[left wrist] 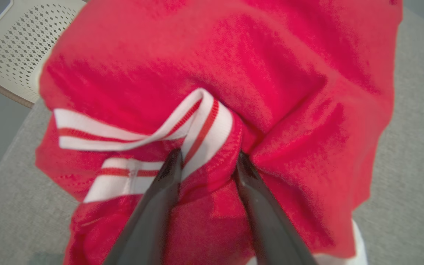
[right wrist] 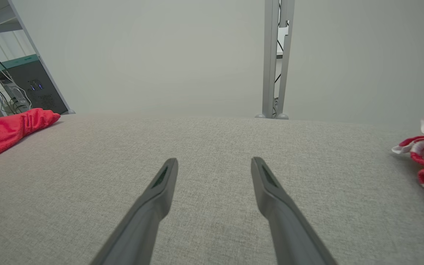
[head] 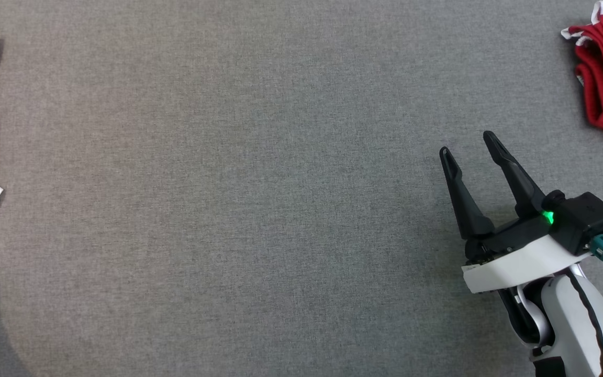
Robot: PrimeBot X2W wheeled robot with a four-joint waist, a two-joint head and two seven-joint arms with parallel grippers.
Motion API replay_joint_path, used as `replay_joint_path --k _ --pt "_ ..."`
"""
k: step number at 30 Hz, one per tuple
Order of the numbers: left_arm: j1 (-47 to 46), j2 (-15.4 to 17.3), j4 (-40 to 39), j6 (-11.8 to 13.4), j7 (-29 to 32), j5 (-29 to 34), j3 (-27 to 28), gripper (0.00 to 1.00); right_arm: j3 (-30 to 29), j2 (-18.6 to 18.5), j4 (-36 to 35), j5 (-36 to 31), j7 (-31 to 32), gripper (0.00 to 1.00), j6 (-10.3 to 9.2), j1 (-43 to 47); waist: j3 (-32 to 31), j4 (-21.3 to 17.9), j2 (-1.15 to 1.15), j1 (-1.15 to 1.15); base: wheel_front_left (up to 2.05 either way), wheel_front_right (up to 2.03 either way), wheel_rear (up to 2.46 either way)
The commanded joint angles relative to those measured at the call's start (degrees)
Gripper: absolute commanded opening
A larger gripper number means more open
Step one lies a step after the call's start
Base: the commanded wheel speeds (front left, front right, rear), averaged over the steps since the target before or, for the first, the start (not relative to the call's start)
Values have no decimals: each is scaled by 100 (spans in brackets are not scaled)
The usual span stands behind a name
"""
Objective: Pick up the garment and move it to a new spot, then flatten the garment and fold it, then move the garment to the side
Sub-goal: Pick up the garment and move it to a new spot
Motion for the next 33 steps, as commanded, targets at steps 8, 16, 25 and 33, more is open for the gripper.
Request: replay_joint_path --k 8,16,25,33 --pt "87 115 -324 -6 -293 -216 -463 0 74 23 170 57 -62 100 1 -10 -374 61 0 0 0 0 0" --pt "289 322 -1271 -6 -475 -414 -1304 0 195 81 468 211 -119 100 1 187 -1233 49 0 0 0 0 0" --pt "399 511 -2780 -6 -306 -255 -2421 0 265 159 660 367 -177 100 1 370 -2026 -244 0 0 0 0 0" --pt "606 132 -4295 14 149 -690 -2814 0 205 186 702 433 -193 100 1 496 -2340 -754 0 0 0 0 0"
